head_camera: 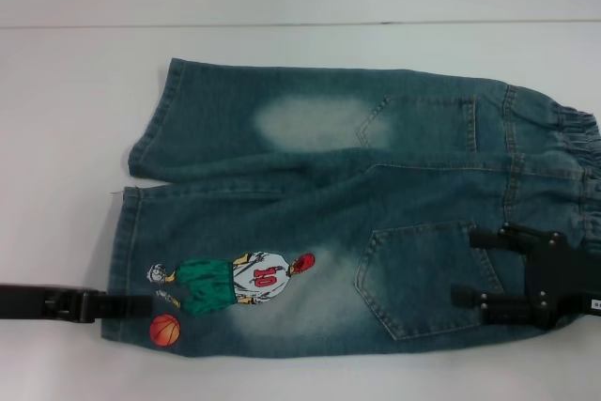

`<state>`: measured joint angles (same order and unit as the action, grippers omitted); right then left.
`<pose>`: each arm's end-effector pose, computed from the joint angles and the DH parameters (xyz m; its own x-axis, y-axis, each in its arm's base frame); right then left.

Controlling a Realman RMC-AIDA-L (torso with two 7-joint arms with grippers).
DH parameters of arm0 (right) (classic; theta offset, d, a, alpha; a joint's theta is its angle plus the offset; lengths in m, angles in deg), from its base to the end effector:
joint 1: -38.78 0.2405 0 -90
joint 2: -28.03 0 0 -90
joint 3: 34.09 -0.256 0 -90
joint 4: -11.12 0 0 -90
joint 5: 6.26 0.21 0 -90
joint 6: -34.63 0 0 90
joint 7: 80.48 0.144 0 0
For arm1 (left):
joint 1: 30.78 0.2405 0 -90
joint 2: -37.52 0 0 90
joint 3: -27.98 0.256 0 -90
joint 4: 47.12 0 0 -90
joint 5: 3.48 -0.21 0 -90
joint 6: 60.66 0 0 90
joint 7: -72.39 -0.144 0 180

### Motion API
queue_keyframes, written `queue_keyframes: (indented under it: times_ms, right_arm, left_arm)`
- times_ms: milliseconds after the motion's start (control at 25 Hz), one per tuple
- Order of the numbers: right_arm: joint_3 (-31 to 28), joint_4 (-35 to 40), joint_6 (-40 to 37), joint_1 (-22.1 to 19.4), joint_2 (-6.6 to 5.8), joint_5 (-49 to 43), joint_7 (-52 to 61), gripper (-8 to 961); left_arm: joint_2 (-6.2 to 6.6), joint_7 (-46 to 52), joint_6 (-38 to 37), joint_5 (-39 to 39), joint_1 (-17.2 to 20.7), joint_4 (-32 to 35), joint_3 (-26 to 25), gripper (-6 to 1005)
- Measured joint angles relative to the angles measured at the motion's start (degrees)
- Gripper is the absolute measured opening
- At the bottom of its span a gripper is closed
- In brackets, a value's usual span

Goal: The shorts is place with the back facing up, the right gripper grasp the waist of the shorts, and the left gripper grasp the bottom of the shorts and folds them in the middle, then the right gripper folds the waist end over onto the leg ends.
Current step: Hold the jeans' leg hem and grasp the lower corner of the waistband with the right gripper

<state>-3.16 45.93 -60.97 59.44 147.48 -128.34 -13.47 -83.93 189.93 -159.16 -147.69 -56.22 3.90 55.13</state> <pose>0.3201 0.2592 -0.0033 0.7856 -0.3614 -0.5022 -0.4894 -0.8595 -0.1471 -0.3246 0.2739 0.0219 0.3648 0.9014 0.2332 0.9281 -0.3722 -0.0132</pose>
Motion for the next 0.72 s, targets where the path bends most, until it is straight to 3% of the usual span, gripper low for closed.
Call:
queue_keyframes:
  times_ms: [40, 480, 720]
  right_arm:
    - [0.0, 0.0, 0.0, 0.0, 0.0, 0.0, 0.0, 943]
    - [-0.1, 0.0, 0.6, 0.5, -0.01, 0.0, 0.0, 942]
    - [-0.1, 0.0, 0.8, 0.6, 0.0, 0.0, 0.0, 942]
  left_arm:
    - [0.07, 0.0, -0.4, 0.2, 0.0, 0.2, 0.0, 399]
    - [0.4, -0.8, -1.2, -0.1, -0.3, 0.7, 0.1, 180]
    - [0.42, -1.2, -1.7, 0.0, -0.8, 0.9, 0.1, 157]
